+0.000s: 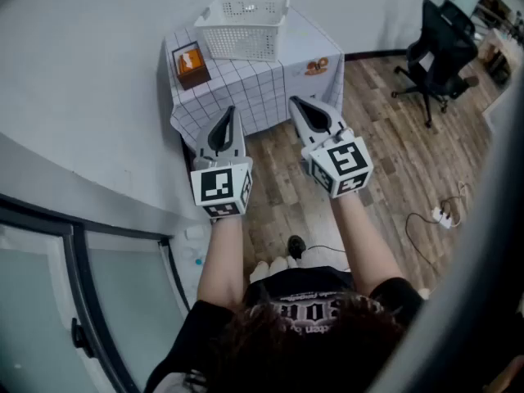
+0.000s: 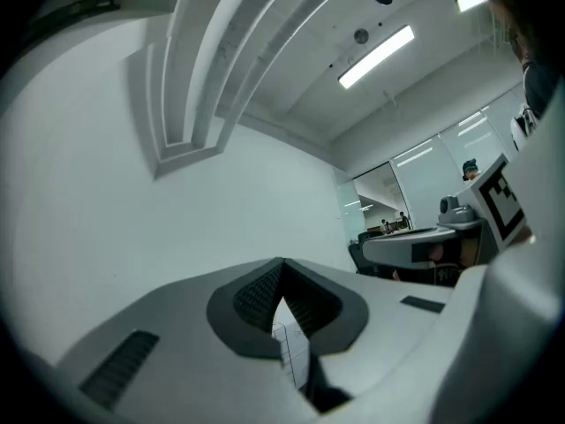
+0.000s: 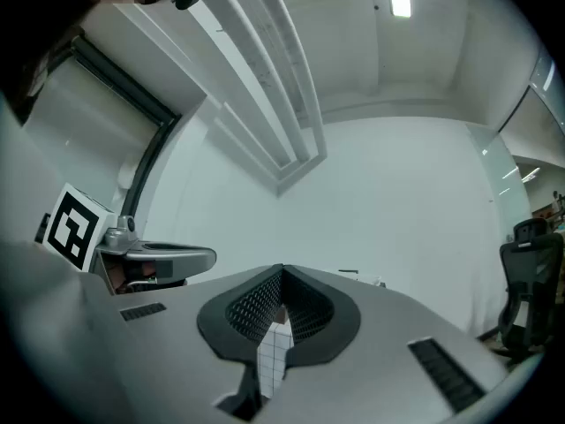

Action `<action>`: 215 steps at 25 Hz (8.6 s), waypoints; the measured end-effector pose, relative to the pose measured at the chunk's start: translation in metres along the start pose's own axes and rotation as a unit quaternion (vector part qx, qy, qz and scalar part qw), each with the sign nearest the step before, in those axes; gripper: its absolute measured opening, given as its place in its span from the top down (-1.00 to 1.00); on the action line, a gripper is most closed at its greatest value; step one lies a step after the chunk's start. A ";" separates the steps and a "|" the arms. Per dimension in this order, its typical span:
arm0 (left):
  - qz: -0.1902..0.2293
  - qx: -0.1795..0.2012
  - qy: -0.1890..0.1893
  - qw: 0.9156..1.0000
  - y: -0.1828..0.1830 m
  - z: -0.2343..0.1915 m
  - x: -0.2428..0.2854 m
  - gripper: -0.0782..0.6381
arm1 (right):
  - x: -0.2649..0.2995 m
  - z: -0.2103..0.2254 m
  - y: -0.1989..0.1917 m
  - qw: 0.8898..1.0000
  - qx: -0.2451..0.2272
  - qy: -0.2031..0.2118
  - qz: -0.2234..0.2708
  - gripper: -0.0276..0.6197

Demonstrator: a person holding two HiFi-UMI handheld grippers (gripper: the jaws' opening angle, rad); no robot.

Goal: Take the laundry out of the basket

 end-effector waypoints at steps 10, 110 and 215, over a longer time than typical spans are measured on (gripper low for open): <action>-0.009 0.001 0.007 1.000 -0.009 -0.003 0.015 0.78 | 0.014 0.015 -0.012 1.000 0.021 0.019 -0.006 0.82; 0.001 -0.010 -0.077 0.997 -0.063 -0.140 0.465 0.78 | 0.343 0.314 -0.060 0.998 0.033 -0.046 -0.009 0.83; -0.447 0.266 -0.514 0.682 -0.282 -0.074 0.621 0.28 | 0.345 0.464 -0.125 0.995 0.049 -0.063 -0.064 0.82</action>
Point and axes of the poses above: the fingertips, and each gripper's own axes: x forward along the fingers, z to its right, y out of its top, the point moved 7 cm from there along -x, backward along the fingers, and after that the axes turned 3 degrees about y, right-handed, at the moved point
